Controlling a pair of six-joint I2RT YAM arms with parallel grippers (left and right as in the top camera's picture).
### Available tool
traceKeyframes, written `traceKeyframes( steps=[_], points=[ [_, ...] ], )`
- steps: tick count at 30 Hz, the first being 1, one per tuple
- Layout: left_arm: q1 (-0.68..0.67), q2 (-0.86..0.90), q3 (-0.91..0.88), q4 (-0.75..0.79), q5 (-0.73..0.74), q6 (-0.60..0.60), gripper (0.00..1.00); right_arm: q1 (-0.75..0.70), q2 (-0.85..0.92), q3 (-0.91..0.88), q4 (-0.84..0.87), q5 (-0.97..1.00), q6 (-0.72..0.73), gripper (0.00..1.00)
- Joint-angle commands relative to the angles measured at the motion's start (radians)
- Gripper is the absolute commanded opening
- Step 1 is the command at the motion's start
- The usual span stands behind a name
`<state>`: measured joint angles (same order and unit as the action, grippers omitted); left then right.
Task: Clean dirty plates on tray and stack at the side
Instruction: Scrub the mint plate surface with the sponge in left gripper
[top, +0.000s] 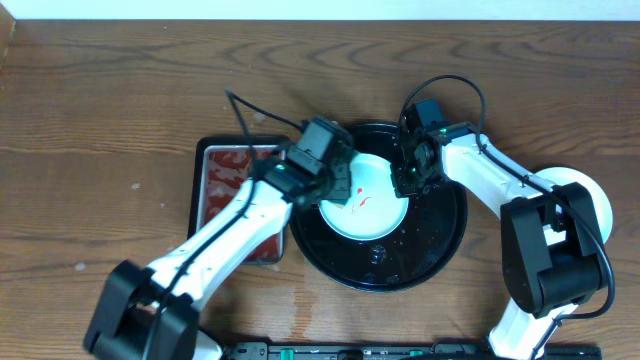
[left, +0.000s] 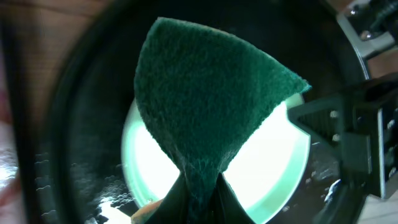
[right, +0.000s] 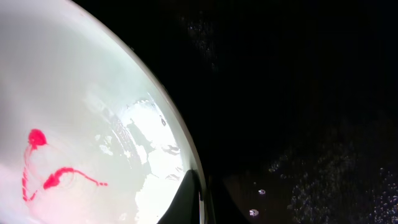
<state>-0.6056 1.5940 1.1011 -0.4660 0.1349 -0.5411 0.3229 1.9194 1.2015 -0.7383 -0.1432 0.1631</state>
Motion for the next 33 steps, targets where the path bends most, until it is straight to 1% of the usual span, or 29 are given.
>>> traceKeyframes(
  steps=[1, 9, 15, 19, 25, 29, 33],
  points=[
    [-0.045, 0.050, 0.009, 0.048, 0.053, -0.076, 0.07, -0.001, 0.022, -0.026, -0.014, 0.142, -0.022, 0.01],
    [-0.115, 0.175, 0.009, 0.132, 0.061, -0.086, 0.07, -0.001, 0.022, -0.026, -0.018, 0.142, -0.021, 0.01],
    [-0.137, 0.233, 0.009, 0.181, 0.045, -0.093, 0.07, -0.001, 0.022, -0.026, -0.018, 0.138, -0.021, 0.01],
    [-0.136, 0.260, 0.009, 0.152, -0.031, -0.093, 0.07, -0.001, 0.022, -0.026, -0.019, 0.138, -0.022, 0.01],
    [-0.105, 0.276, 0.009, 0.050, -0.169, -0.092, 0.07, -0.001, 0.022, -0.026, -0.028, 0.138, -0.022, 0.01],
    [-0.059, 0.267, 0.009, 0.025, -0.160, -0.039, 0.07, -0.001, 0.022, -0.026, -0.029, 0.138, -0.022, 0.01],
    [-0.045, 0.213, 0.010, 0.030, -0.070, 0.066, 0.08, -0.001, 0.022, -0.026, -0.032, 0.138, -0.022, 0.01]
  ],
)
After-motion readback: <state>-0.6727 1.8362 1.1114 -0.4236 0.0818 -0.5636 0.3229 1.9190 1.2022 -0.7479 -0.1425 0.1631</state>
